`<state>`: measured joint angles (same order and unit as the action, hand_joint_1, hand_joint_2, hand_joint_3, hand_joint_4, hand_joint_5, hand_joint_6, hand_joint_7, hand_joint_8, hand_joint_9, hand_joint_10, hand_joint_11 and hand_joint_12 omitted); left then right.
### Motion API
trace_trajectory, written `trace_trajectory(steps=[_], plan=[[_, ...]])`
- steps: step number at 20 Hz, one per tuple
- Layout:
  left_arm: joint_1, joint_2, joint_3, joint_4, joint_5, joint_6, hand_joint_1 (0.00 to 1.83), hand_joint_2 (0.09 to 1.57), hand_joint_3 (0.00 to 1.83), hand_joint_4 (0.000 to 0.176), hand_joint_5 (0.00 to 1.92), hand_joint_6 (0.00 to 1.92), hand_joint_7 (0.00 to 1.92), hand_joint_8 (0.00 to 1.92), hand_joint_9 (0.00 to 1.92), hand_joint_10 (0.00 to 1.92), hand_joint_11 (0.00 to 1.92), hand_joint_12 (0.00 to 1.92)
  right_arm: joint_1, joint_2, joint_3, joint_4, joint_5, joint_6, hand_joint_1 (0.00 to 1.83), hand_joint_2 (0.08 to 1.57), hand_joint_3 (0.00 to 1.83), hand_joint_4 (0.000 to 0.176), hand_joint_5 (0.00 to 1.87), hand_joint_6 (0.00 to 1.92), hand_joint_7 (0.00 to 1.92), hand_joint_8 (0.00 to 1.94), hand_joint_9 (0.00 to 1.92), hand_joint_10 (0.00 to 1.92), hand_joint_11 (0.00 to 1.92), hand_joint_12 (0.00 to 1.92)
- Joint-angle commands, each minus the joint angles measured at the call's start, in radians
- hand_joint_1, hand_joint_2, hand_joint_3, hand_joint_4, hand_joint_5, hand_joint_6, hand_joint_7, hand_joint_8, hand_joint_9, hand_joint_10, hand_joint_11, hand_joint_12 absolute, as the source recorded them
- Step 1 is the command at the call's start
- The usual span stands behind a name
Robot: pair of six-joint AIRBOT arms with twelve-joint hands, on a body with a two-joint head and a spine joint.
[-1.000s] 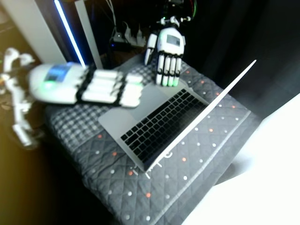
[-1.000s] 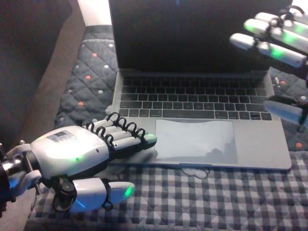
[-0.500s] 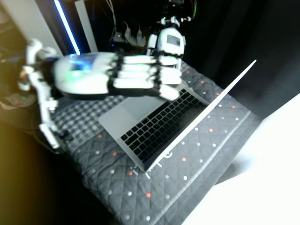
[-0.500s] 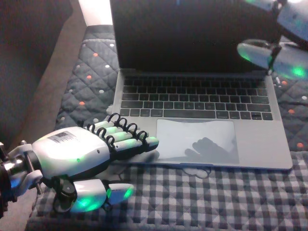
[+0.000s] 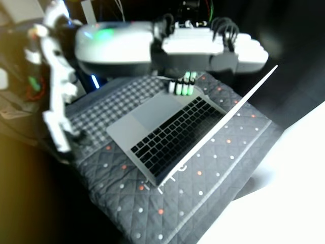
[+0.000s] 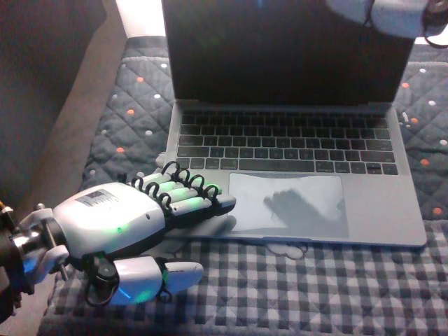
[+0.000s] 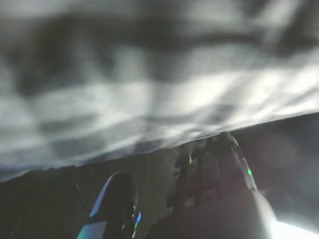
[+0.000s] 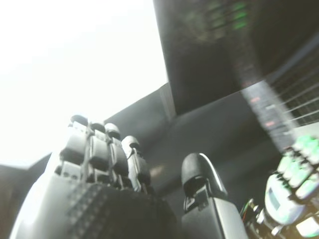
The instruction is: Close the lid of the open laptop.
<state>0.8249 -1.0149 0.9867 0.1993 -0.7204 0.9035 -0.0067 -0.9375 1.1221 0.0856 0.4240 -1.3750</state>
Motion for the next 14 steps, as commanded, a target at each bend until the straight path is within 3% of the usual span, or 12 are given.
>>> trace_trajectory(steps=[1,2,5,6,7,8,9,10,11,12,13,14], plan=[[0.002,-0.014,0.0,0.008,-0.03,-0.02,0.18,1.46,0.0,0.0,0.12,0.01,0.11,0.0,0.1,0.01,0.0,0.41,0.016,0.013,0.018,0.019,0.109,-0.006,0.38,1.42,0.0,0.002,0.0,0.0,0.0,0.0,0.0,0.0,0.0,0.0],[0.003,-0.014,0.0,0.009,-0.032,-0.025,0.16,1.46,0.0,0.003,0.11,0.0,0.1,0.0,0.1,0.01,0.0,0.39,0.016,0.008,0.029,0.031,0.096,-0.006,0.46,1.41,0.0,0.0,0.0,0.0,0.0,0.0,0.0,0.0,0.0,0.0],[0.008,-0.014,0.002,0.009,-0.034,-0.035,0.16,1.46,0.0,0.0,0.12,0.0,0.11,0.0,0.11,0.01,0.0,0.41,0.016,-0.008,0.056,0.058,0.061,-0.006,0.45,1.37,0.0,0.0,0.0,0.0,0.0,0.0,0.0,0.0,0.0,0.0],[0.008,-0.014,0.002,0.009,-0.037,-0.037,0.12,1.46,0.0,0.0,0.11,0.0,0.1,0.0,0.1,0.0,0.0,0.38,0.016,-0.008,0.056,0.058,0.055,-0.006,0.5,1.26,0.08,0.006,0.0,0.0,0.03,0.05,0.11,0.02,0.0,0.71],[0.008,-0.014,0.002,0.009,-0.038,-0.037,0.14,1.46,0.0,0.0,0.11,0.0,0.1,0.0,0.1,0.0,0.0,0.4,0.016,-0.008,0.054,0.058,0.052,-0.006,0.56,1.25,0.05,0.0,0.04,0.0,0.13,0.04,0.35,0.13,0.03,1.48],[0.008,-0.014,0.002,0.009,-0.038,-0.037,0.17,1.46,0.0,0.0,0.12,0.0,0.11,0.0,0.1,0.0,0.0,0.41,0.016,-0.008,0.053,0.057,0.05,-0.006,0.55,1.29,0.01,0.0,0.18,0.0,0.33,0.07,0.4,0.75,0.27,1.69],[0.008,-0.014,0.004,0.008,-0.038,-0.037,0.19,1.45,0.0,0.0,0.13,0.0,0.11,0.0,0.1,0.0,0.0,0.37,0.016,-0.008,0.049,0.05,0.046,-0.006,0.59,1.28,0.0,0.0,0.31,0.04,0.37,0.42,0.34,1.17,0.3,1.81],[0.01,-0.014,0.006,0.003,-0.037,-0.038,0.19,1.45,0.0,0.0,0.13,0.0,0.11,0.0,0.1,0.0,0.0,0.37,0.016,-0.006,0.04,0.039,0.046,-0.006,0.59,1.28,0.0,0.0,0.31,0.04,0.37,0.42,0.34,1.17,0.3,1.81],[0.011,-0.014,0.006,-0.001,-0.036,-0.038,0.19,1.45,0.0,0.0,0.14,0.01,0.12,0.0,0.11,0.01,0.0,0.44,0.016,-0.001,0.03,0.027,0.046,-0.006,0.68,1.28,0.0,0.0,0.12,0.89,0.22,1.4,0.34,1.64,0.4,1.92],[0.014,-0.014,0.007,-0.007,-0.037,-0.038,0.19,1.44,0.0,0.0,0.12,0.0,0.11,0.0,0.1,0.0,0.0,0.38,0.016,0.004,0.015,0.009,0.046,-0.006,0.71,1.27,0.0,0.0,0.02,1.46,0.23,1.65,0.39,1.82,0.51,1.92],[0.018,-0.014,0.007,-0.015,-0.04,-0.038,0.18,1.44,0.0,0.0,0.12,0.0,0.1,0.0,0.1,0.0,0.0,0.36,0.016,0.014,-0.004,-0.011,0.046,-0.006,0.69,1.27,0.0,0.0,0.0,1.68,0.16,1.65,0.26,1.79,0.36,1.92],[0.02,-0.013,0.007,-0.021,-0.042,-0.038,0.18,1.44,0.0,0.0,0.12,0.0,0.1,0.0,0.1,0.0,0.0,0.36,0.016,0.033,-0.032,-0.036,0.046,-0.005,0.69,1.27,0.0,0.0,0.0,1.68,0.16,1.65,0.26,1.79,0.36,1.92]])
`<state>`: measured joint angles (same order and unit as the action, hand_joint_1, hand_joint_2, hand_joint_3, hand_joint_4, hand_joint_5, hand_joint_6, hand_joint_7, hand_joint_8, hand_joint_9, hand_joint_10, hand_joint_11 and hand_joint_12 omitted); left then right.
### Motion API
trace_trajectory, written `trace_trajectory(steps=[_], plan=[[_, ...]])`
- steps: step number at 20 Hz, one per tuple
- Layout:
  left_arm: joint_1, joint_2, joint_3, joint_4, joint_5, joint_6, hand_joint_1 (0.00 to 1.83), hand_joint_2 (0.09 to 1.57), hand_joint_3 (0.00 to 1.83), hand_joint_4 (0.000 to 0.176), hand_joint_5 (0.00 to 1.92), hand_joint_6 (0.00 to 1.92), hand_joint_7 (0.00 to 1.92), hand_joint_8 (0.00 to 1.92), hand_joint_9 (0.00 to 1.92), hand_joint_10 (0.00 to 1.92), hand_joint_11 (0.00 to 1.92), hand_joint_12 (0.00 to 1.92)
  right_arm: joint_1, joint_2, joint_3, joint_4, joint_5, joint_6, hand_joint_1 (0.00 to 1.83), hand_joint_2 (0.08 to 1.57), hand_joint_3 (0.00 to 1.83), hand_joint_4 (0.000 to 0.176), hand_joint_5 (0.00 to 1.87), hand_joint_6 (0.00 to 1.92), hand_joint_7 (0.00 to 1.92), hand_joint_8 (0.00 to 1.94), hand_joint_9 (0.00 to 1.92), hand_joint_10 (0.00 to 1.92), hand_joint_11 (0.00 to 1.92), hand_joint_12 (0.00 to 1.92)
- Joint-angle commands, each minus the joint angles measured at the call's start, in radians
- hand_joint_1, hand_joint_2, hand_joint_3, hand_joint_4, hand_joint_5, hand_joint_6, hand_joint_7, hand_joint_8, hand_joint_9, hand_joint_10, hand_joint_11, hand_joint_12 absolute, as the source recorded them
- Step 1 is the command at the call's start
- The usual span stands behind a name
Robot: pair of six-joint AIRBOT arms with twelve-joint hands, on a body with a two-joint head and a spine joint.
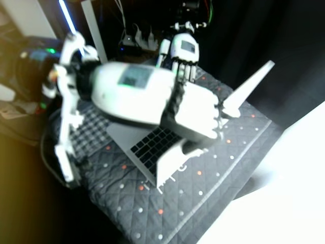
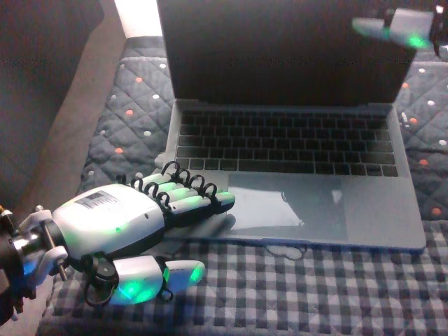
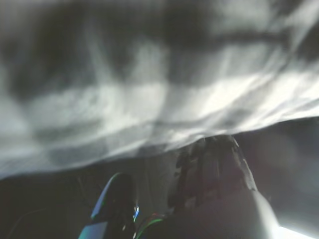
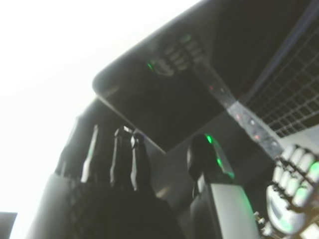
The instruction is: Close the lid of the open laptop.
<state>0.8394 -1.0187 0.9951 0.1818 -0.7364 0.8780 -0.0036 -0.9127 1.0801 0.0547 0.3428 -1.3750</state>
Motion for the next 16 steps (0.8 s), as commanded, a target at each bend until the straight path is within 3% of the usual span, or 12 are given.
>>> trace_trajectory(steps=[1,2,3,4,5,6,7,8,9,11,13,16], plan=[[0.005,-0.007,-0.002,-0.006,-0.027,-0.012,0.15,1.44,0.0,0.017,0.11,0.0,0.1,0.0,0.09,0.0,0.0,0.29,0.013,0.026,-0.016,-0.019,0.128,-0.005,0.61,1.29,0.01,0.0,0.0,1.8,0.02,1.64,0.08,1.84,0.26,1.92],[0.005,-0.002,-0.002,-0.012,-0.029,-0.012,0.19,1.43,0.0,0.024,0.12,0.0,0.1,0.0,0.09,0.0,0.0,0.21,0.013,0.045,-0.04,-0.031,0.128,-0.004,0.54,1.29,0.0,0.0,0.0,1.7,0.03,1.55,0.11,1.76,0.31,1.92],[0.006,0.003,-0.002,-0.02,-0.034,-0.012,0.19,1.43,0.0,0.009,0.13,0.01,0.11,0.0,0.09,0.0,0.0,0.19,0.013,0.064,-0.071,-0.059,0.129,-0.002,0.52,1.28,0.0,0.0,0.0,1.72,0.06,1.57,0.16,1.79,0.38,1.92],[0.011,0.009,-0.006,-0.028,-0.041,-0.012,0.16,1.44,0.0,0.019,0.1,0.0,0.08,0.0,0.06,0.0,0.0,0.09,0.012,0.078,-0.092,-0.108,0.129,0.038,0.52,1.26,0.0,0.0,0.0,1.88,0.07,1.65,0.18,1.86,0.43,1.92],[0.016,0.014,-0.011,-0.039,-0.048,-0.008,0.16,1.44,0.0,0.025,0.09,0.0,0.07,0.0,0.05,0.0,0.0,0.05,0.01,0.088,-0.096,-0.221,0.13,0.166,0.48,1.26,0.0,0.0,0.0,1.91,0.13,1.75,0.27,1.91,0.51,1.92],[0.019,0.019,-0.015,-0.047,-0.053,0.0,0.21,1.43,0.0,0.029,0.09,0.0,0.08,0.0,0.06,0.0,0.0,0.08,0.007,0.094,-0.096,-0.282,0.131,0.259,0.41,1.28,0.0,0.0,0.0,1.83,0.12,1.72,0.26,1.91,0.45,1.92],[0.025,0.029,-0.024,-0.064,-0.065,0.015,0.23,1.43,0.0,0.041,0.08,0.0,0.07,0.0,0.05,0.0,0.0,0.07,-0.004,0.098,-0.094,-0.409,0.142,0.425,0.41,1.29,0.0,0.0,0.0,1.49,0.13,1.69,0.27,1.92,0.41,1.92],[0.028,0.034,-0.028,-0.071,-0.072,0.017,0.24,1.43,0.0,0.047,0.07,0.0,0.07,0.0,0.05,0.0,0.0,0.05,-0.023,0.103,-0.1,-0.471,0.156,0.496,0.4,1.31,0.01,0.0,0.0,1.35,0.1,1.66,0.26,1.92,0.4,1.92],[0.029,0.037,-0.031,-0.073,-0.076,0.017,0.23,1.43,0.0,0.033,0.07,0.0,0.07,0.0,0.04,0.0,0.0,0.06,-0.047,0.111,-0.114,-0.492,0.178,0.518,0.43,1.27,0.0,0.0,0.0,1.28,0.04,1.65,0.15,1.91,0.27,1.92],[0.03,0.041,-0.034,-0.074,-0.08,0.017,0.21,1.44,0.0,0.043,0.06,0.0,0.04,0.0,0.01,0.0,0.0,0.0,-0.089,0.126,-0.142,-0.513,0.207,0.527,0.48,1.22,0.0,0.0,0.0,1.08,0.08,1.55,0.15,1.83,0.19,1.92],[0.034,0.048,-0.042,-0.077,-0.092,0.017,0.16,1.44,0.0,0.04,0.08,0.01,0.07,0.01,0.04,0.01,0.01,0.0,-0.12,0.131,-0.146,-0.617,0.236,0.665,0.48,1.25,0.0,0.0,0.0,1.41,0.01,1.55,0.02,1.85,0.14,1.92],[0.041,0.064,-0.059,-0.081,-0.122,0.018,0.14,1.45,0.0,0.055,0.09,0.01,0.06,0.0,0.02,0.0,0.0,0.0,-0.192,0.144,-0.148,-0.675,0.283,0.78,0.3,1.34,0.02,0.0,0.0,1.66,0.06,1.34,0.0,1.59,0.01,1.92]])
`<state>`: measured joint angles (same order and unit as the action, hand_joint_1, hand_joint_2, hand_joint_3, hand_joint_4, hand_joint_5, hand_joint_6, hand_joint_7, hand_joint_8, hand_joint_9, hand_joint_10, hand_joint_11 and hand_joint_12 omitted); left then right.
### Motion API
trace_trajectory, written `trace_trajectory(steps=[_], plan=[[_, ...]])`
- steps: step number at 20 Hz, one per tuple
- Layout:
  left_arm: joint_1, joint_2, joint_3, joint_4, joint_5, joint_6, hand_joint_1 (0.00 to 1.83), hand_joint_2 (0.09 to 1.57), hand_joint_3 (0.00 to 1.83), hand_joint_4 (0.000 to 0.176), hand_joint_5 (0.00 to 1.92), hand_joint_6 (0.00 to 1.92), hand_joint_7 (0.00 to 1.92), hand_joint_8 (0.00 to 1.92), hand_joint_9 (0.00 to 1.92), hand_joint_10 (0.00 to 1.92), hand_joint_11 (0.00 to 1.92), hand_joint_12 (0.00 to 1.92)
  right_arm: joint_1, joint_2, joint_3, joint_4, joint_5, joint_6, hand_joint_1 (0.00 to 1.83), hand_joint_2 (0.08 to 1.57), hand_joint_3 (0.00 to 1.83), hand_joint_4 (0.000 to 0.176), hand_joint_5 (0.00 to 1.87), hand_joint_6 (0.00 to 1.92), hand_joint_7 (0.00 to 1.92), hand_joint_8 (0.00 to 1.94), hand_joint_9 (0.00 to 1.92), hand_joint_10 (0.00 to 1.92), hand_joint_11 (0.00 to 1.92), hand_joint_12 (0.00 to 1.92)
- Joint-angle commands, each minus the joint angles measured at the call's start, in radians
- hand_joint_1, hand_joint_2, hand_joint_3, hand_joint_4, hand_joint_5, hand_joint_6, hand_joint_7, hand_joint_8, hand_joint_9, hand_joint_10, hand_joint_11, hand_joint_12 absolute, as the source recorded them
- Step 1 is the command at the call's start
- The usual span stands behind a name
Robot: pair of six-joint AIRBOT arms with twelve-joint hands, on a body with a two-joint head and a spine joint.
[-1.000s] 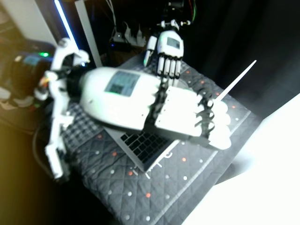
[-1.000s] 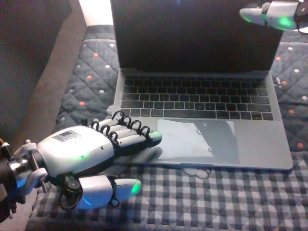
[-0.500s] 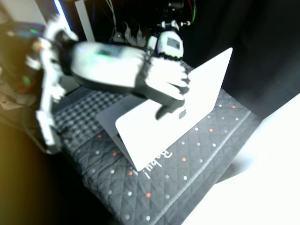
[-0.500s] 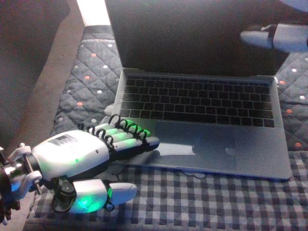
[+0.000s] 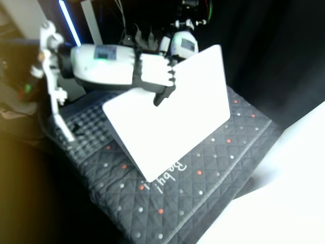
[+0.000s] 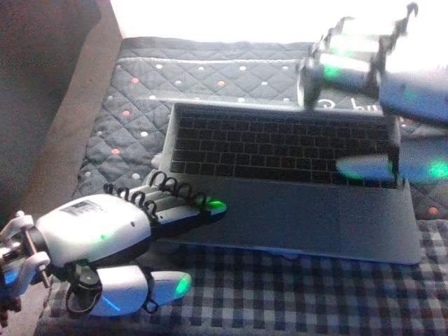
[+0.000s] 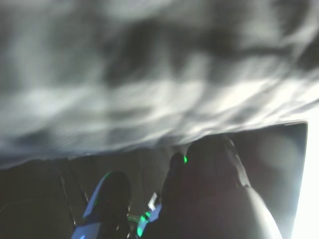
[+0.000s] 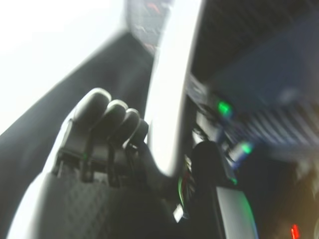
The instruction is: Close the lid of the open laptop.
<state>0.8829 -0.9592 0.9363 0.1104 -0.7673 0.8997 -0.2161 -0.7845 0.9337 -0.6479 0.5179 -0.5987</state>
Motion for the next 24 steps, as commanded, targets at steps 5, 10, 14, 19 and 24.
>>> trace_trajectory(steps=[5,10,14,19,24], plan=[[0.028,0.062,-0.056,-0.008,-0.238,-0.004,0.2,1.44,0.0,0.066,0.38,0.06,0.51,0.11,0.52,0.19,0.05,1.56,-0.077,0.013,0.001,0.05,0.108,0.005,0.41,1.41,0.02,0.0,0.03,1.5,0.19,1.56,0.26,1.76,0.28,1.92],[0.065,0.145,-0.108,-0.009,-0.437,-0.004,0.78,1.37,0.0,0.115,0.56,1.65,0.92,1.58,0.96,1.77,0.91,1.9,-0.202,-0.012,0.024,0.103,0.106,0.005,0.34,1.36,0.0,0.0,0.0,1.3,0.16,1.29,0.15,1.57,0.11,1.92],[0.089,0.179,-0.123,-0.03,-0.561,-0.003,1.09,1.32,0.0,0.0,0.69,1.41,0.75,1.63,0.84,1.82,0.63,1.89,-0.263,-0.024,0.028,0.119,0.086,0.005,0.36,1.39,0.0,0.0,0.04,1.3,0.21,1.05,0.14,1.45,0.15,1.92],[0.094,0.184,-0.114,-0.101,-0.607,0.049,0.97,1.43,0.01,0.017,0.47,1.72,0.48,1.85,0.4,1.78,0.34,1.92,-0.322,-0.042,0.028,0.123,0.066,0.013,0.29,1.43,0.0,0.0,0.07,1.14,0.26,0.78,0.17,1.23,0.08,1.83],[0.092,0.184,-0.108,-0.133,-0.629,0.073,0.98,1.43,0.0,0.034,0.47,1.74,0.47,1.77,0.37,1.52,0.35,1.84,-0.357,-0.052,0.027,0.122,0.059,0.025,0.19,1.45,0.0,0.0,0.08,0.91,0.33,0.51,0.27,1.09,0.27,1.76]])
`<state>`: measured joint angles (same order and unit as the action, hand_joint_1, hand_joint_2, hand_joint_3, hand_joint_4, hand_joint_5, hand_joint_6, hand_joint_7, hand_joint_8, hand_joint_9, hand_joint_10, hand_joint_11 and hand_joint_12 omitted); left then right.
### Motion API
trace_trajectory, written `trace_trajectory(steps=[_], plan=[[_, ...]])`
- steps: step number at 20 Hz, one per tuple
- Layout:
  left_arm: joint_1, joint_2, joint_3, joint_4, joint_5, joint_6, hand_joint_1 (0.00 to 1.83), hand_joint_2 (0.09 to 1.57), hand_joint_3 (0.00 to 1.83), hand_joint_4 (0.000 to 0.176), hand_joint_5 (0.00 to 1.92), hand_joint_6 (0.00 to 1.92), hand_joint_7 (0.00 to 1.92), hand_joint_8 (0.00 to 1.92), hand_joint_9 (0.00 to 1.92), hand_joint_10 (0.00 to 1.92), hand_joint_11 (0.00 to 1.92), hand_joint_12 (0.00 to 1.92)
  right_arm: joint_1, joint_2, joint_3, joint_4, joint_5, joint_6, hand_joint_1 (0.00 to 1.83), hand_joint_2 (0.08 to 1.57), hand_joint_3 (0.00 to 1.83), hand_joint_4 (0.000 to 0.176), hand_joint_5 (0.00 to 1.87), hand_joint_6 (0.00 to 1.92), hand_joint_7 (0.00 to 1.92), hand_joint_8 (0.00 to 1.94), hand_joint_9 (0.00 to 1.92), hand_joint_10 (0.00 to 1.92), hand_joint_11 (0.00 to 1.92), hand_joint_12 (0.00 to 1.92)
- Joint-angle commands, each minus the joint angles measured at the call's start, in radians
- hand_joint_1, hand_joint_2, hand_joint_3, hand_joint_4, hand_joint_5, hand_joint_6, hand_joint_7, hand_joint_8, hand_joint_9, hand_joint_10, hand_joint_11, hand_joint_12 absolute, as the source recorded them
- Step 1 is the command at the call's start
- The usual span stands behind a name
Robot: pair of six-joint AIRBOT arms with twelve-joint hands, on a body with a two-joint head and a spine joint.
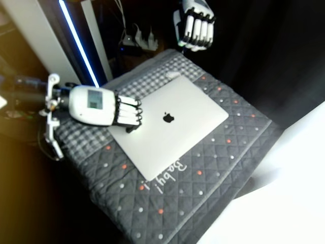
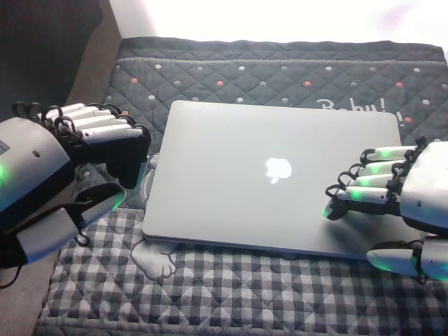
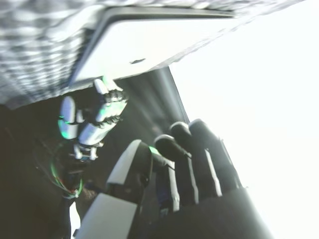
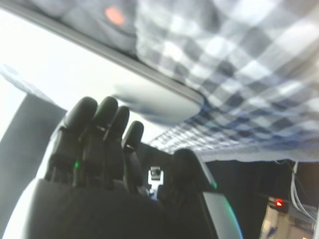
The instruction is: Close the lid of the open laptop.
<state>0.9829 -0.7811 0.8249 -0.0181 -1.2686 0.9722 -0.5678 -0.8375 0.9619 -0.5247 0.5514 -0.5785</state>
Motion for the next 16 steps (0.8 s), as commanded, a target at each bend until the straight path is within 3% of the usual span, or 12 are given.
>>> trace_trajectory(steps=[1,2,3,5,6,7,8,10,11,12,14,16], plan=[[-0.008,0.004,0.005,-0.006,-0.128,0.001,0.98,1.43,0.0,0.033,0.46,1.75,0.47,1.77,0.4,1.53,0.41,1.83,-0.005,0.003,-0.001,-0.001,0.033,0.005,0.16,1.45,0.0,0.0,0.07,0.95,0.33,0.52,0.27,1.07,0.24,1.76],[-0.008,0.001,0.008,-0.009,-0.126,0.001,0.98,1.43,0.0,0.027,0.44,1.74,0.48,1.77,0.38,1.5,0.4,1.83,-0.005,0.003,-0.003,-0.001,0.05,0.005,0.18,1.46,0.0,0.0,0.04,0.95,0.31,0.52,0.23,1.02,0.17,1.75],[-0.008,-0.002,0.012,-0.017,-0.125,0.002,1.01,1.42,0.0,0.0,0.41,1.72,0.55,1.74,0.38,1.48,0.4,1.87,-0.005,0.003,-0.005,0.003,0.081,0.005,0.13,1.47,0.01,0.0,0.01,0.91,0.26,0.49,0.1,0.95,0.03,1.64],[-0.011,-0.004,0.016,-0.031,-0.128,0.01,1.03,1.4,0.0,0.0,0.42,1.69,0.58,1.71,0.47,1.46,0.57,1.82,-0.004,0.028,-0.011,0.019,0.144,0.0,0.26,1.49,0.0,0.0,0.0,0.62,0.12,0.46,0.0,0.82,0.0,1.56],[-0.015,-0.007,0.018,-0.038,-0.128,0.017,1.06,1.39,0.0,0.0,0.41,1.68,0.62,1.67,0.57,1.38,0.62,1.73,-0.004,0.048,-0.021,0.054,0.174,-0.038,0.19,1.47,0.0,0.0,0.0,0.35,0.06,0.3,0.0,0.5,0.0,1.13],[-0.018,-0.012,0.022,-0.045,-0.128,0.02,0.92,1.4,0.0,0.0,0.33,1.13,0.45,1.19,0.49,1.26,0.45,1.67,-0.004,0.064,-0.034,0.091,0.196,-0.09,0.21,1.45,0.0,0.0,0.01,0.27,0.12,0.18,0.01,0.42,0.0,1.01],[-0.021,-0.017,0.027,-0.051,-0.128,0.022,0.86,1.42,0.01,0.0,0.42,0.79,0.5,0.91,0.51,1.07,0.38,1.51,-0.004,0.081,-0.054,0.143,0.224,-0.155,0.19,1.45,0.0,0.0,0.0,0.13,0.05,0.07,0.0,0.2,0.0,0.57],[-0.022,-0.024,0.034,-0.074,-0.136,0.024,0.8,1.46,0.02,0.0,0.35,0.59,0.42,0.72,0.33,1.03,0.1,1.54,-0.004,0.102,-0.072,0.21,0.298,-0.204,0.21,1.41,0.0,0.028,0.0,0.01,0.0,0.0,0.01,0.03,0.0,0.11],[-0.022,-0.024,0.035,-0.078,-0.139,0.024,0.8,1.45,0.02,0.0,0.29,0.51,0.36,0.61,0.27,0.99,0.06,1.51,-0.004,0.11,-0.073,0.219,0.317,-0.204,0.4,1.42,0.0,0.021,0.0,0.0,0.0,0.0,0.0,0.01,0.0,0.02],[-0.022,-0.022,0.037,-0.09,-0.148,0.025,0.71,1.47,0.02,0.0,0.16,0.42,0.27,0.46,0.13,0.9,0.01,1.37,-0.004,0.124,-0.077,0.243,0.34,-0.204,0.44,1.43,0.0,0.039,0.0,0.0,0.0,0.0,0.0,0.0,0.0,0.0],[-0.021,-0.02,0.039,-0.107,-0.17,0.03,0.8,1.46,0.0,0.0,0.11,0.2,0.24,0.14,0.08,0.57,0.0,1.1,-0.004,0.13,-0.082,0.26,0.342,-0.209,0.37,1.46,0.01,0.029,0.0,0.0,0.0,0.0,0.0,0.0,0.0,0.0],[-0.019,-0.011,0.043,-0.132,-0.205,0.03,0.63,1.46,0.0,0.0,0.03,0.03,0.08,0.01,0.01,0.2,0.0,0.72,-0.005,0.14,-0.09,0.313,0.368,-0.259,0.3,1.48,0.02,0.028,0.0,0.0,0.0,0.0,0.0,0.0,0.0,0.0]])
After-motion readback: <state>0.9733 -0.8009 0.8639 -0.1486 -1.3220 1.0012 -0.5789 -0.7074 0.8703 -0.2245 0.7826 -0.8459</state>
